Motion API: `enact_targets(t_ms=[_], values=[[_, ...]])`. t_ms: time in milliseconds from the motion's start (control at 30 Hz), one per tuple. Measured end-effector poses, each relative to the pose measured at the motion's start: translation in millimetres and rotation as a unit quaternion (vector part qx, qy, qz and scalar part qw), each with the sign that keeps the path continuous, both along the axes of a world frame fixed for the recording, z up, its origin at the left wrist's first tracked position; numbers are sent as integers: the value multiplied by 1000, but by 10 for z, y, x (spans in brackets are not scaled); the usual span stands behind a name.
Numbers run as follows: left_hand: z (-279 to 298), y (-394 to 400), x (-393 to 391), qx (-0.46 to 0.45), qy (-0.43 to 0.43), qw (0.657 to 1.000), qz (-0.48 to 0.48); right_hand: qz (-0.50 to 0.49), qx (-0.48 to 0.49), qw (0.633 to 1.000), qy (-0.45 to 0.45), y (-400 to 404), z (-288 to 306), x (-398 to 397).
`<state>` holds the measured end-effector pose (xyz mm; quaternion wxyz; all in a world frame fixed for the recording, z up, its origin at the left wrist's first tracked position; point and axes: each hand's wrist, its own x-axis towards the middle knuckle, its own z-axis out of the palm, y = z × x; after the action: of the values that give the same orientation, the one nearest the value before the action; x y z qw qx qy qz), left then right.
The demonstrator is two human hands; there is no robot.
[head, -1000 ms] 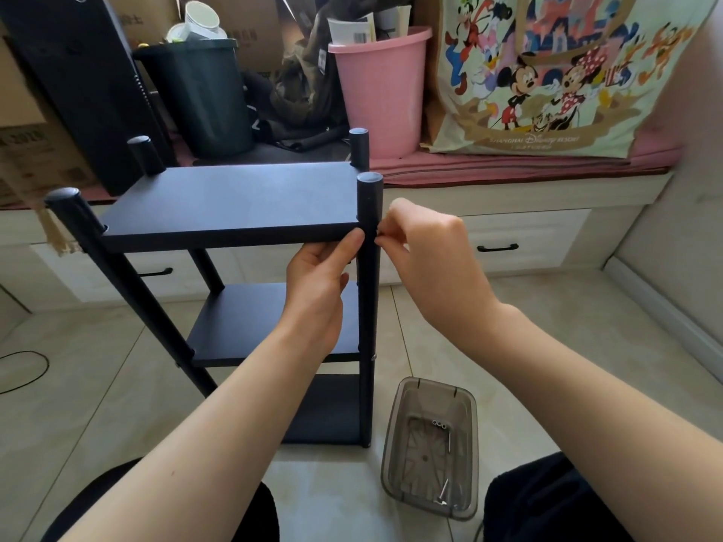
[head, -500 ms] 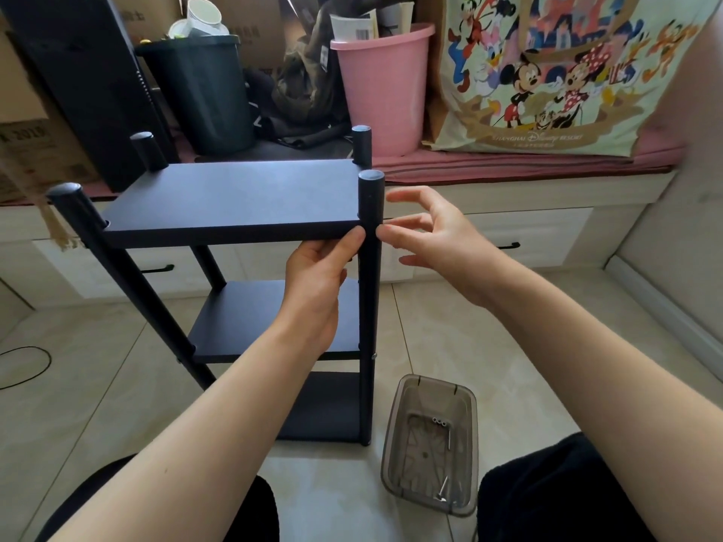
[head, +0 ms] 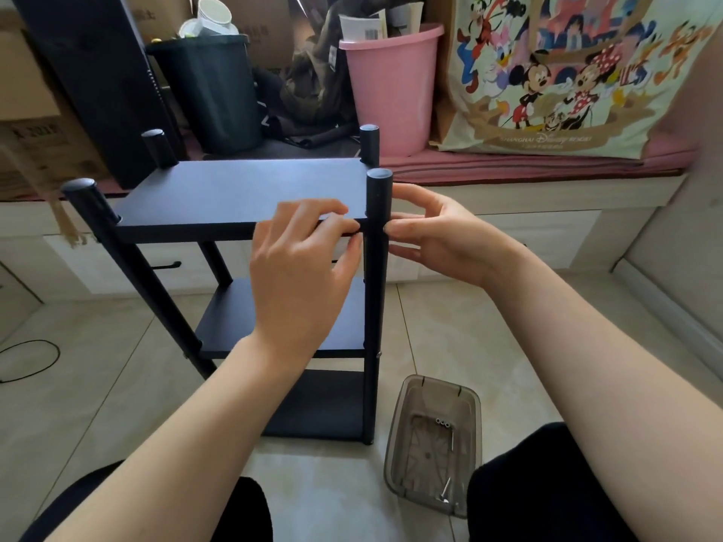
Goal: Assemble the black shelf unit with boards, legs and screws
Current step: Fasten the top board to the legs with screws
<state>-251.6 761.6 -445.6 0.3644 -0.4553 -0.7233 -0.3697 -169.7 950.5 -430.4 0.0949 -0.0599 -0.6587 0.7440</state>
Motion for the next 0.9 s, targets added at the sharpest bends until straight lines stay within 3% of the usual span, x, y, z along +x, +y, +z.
enact_targets(t_ms=[200,467,733,900], values=[[-7,220,12,-106,-58,993,0,-29,-65,997,-13,10,-39,-23],[28,270,-57,-68,-80,994,20,-32,-78,996,-35,12,-40,-44],[9,323,49,-38,-110,992,40,-70,-201,975,-62,-77,-90,-188],[-30,343,30,-66,-91,991,70,-101,-207,973,-21,-226,-40,-365]])
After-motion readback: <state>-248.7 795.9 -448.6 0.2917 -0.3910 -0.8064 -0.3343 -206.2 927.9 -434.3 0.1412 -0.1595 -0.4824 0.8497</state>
